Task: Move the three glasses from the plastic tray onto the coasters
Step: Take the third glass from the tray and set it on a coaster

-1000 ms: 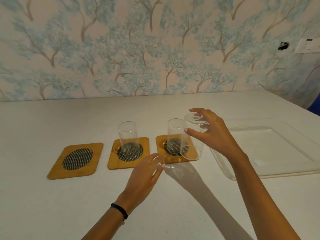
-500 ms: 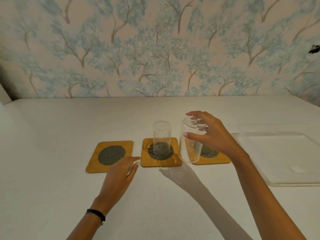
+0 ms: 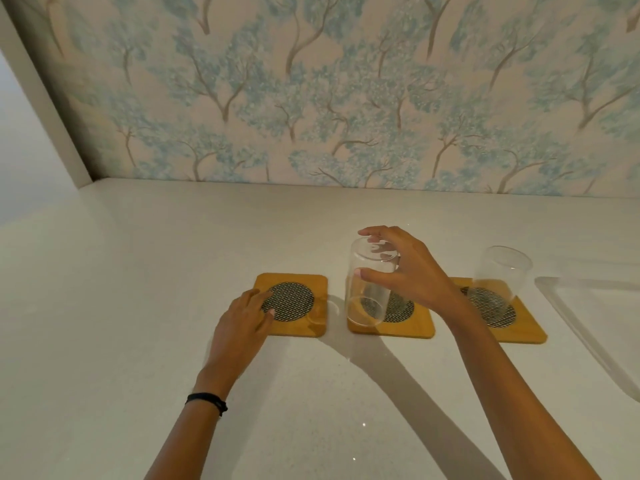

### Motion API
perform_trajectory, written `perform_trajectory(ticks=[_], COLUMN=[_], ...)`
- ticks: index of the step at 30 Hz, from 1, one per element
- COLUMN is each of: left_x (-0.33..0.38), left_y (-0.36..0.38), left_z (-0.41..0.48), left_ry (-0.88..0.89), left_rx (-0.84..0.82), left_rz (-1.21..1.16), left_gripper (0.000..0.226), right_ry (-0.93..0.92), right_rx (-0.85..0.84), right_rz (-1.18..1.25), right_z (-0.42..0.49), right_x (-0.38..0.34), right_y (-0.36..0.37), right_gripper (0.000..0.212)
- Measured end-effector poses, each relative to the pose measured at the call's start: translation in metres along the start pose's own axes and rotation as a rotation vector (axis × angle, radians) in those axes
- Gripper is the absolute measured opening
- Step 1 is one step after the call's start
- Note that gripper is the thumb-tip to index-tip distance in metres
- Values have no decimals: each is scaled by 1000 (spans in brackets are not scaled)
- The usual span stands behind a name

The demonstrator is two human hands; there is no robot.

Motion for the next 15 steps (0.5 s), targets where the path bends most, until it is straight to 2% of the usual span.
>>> perform_trajectory(ticks=[1,3,10,15], left_x=[5,-58,-35,-39], left_y=[0,-26,-14,-11], left_z=[5,-6,-4,-4], left_ry=[10,-143,-50,-56], left_rx=[-8,18,-51,-64], left_rz=[9,38,71,113], left_gripper=[36,37,40,41], right_ry=[-16,-45,-47,-84], right_rx=[3,-136,-119,-161], right_rz=[-9,26,84,49], right_z=[1,46,62,84], right_x=[-2,-28,-29,-27], right_y=[0,84,115,147], right_gripper=[54,53,55,55])
Point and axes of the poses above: each hand's wrist, its own z-axis towards the middle knuckle, its own y-axis out of the palm, x = y × z, the point moved 1 cm from there along z, towards the middle knuckle, and after that the axes turned 2 degrees about y, right-handed, at the moved point
